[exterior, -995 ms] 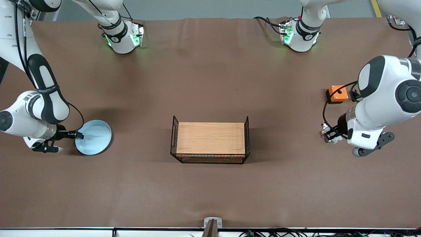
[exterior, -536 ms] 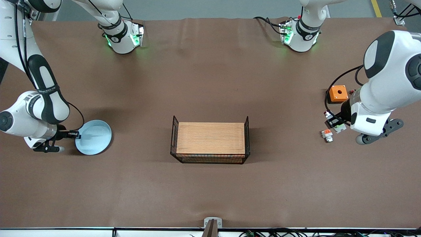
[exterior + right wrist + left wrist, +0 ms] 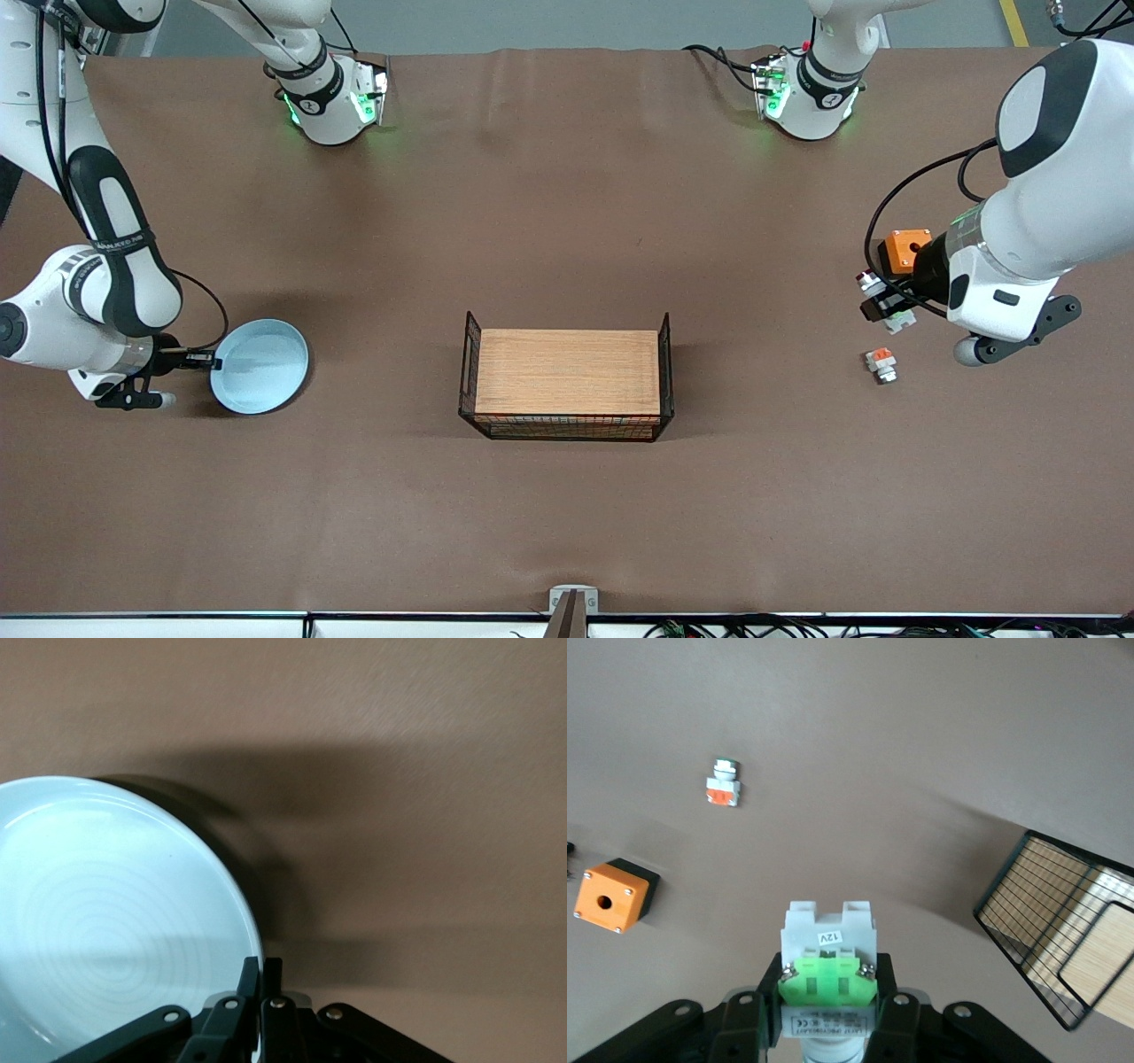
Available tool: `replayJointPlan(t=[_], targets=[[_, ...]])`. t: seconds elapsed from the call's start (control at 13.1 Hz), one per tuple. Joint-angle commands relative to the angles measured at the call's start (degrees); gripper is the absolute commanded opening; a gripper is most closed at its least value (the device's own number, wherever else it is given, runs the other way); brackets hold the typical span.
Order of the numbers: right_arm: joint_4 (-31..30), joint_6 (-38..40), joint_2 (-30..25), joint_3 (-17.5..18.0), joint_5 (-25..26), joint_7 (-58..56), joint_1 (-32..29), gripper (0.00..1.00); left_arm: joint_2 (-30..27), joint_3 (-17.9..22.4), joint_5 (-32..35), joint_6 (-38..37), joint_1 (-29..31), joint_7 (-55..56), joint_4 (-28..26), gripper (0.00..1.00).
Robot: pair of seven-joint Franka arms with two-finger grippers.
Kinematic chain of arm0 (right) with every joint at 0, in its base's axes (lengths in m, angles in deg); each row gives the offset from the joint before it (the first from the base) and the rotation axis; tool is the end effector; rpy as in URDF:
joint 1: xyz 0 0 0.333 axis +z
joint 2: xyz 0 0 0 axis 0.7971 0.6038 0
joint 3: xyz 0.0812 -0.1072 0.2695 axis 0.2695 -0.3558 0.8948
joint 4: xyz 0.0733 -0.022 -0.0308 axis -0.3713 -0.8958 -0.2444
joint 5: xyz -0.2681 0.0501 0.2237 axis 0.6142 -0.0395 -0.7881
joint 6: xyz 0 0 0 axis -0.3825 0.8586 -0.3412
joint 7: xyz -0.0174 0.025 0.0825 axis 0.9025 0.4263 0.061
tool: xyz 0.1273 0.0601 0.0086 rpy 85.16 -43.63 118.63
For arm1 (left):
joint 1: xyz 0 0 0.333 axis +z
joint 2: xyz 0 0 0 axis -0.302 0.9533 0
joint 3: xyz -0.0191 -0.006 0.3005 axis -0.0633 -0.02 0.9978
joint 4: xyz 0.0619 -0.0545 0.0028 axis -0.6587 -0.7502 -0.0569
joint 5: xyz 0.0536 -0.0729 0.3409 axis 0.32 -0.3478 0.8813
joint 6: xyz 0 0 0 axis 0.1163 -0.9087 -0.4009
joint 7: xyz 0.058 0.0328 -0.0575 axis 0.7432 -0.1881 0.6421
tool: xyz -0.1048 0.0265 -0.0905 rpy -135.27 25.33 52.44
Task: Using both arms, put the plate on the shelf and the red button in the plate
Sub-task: 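Lift the blue plate with the right gripper and carry it toward the basket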
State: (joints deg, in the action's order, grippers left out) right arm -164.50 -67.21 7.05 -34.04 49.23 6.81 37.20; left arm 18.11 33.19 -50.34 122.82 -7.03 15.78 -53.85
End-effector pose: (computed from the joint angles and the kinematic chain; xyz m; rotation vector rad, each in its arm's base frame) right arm 0.5557 -0.1564 0.1740 -2.9808 0.0625 0.2520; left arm 0.5637 -0.1248 0.5020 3.0065 0.6827 -0.1530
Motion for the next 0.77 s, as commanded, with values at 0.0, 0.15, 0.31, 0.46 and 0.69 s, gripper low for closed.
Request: replayJointPlan(t=[0.0,0.15,0.31,0.46,0.69], targets=[[-0.40,7.48,-3.66,0.58,-4.36,0.13,-0.43,0.01,-0.86,-0.46,-1.65,-1.25,0.53,-0.78,0.53,0.00],[-0.49,11.35,-6.47,0.58,-4.74,0.22,-0.16,0.01,-0.86,-0.46,-1.65,-1.25,0.44,-0.86,0.53,0.00],[-0.57,16.53,-9.99,0.50,-4.74,2.93,-0.07,0.01,-0.86,-0.37,-1.65,-1.25,0.36,-0.95,0.53,0.00],[-0.83,23.20,-14.29,0.49,-4.65,5.65,0.37,0.01,-0.86,-0.37,-1.65,-1.25,0.35,-1.04,0.53,0.00],[-1.27,30.95,-20.70,0.49,-4.30,11.53,2.47,0.01,-0.77,-0.37,-1.65,-1.25,0.27,-1.04,0.44,0.00]])
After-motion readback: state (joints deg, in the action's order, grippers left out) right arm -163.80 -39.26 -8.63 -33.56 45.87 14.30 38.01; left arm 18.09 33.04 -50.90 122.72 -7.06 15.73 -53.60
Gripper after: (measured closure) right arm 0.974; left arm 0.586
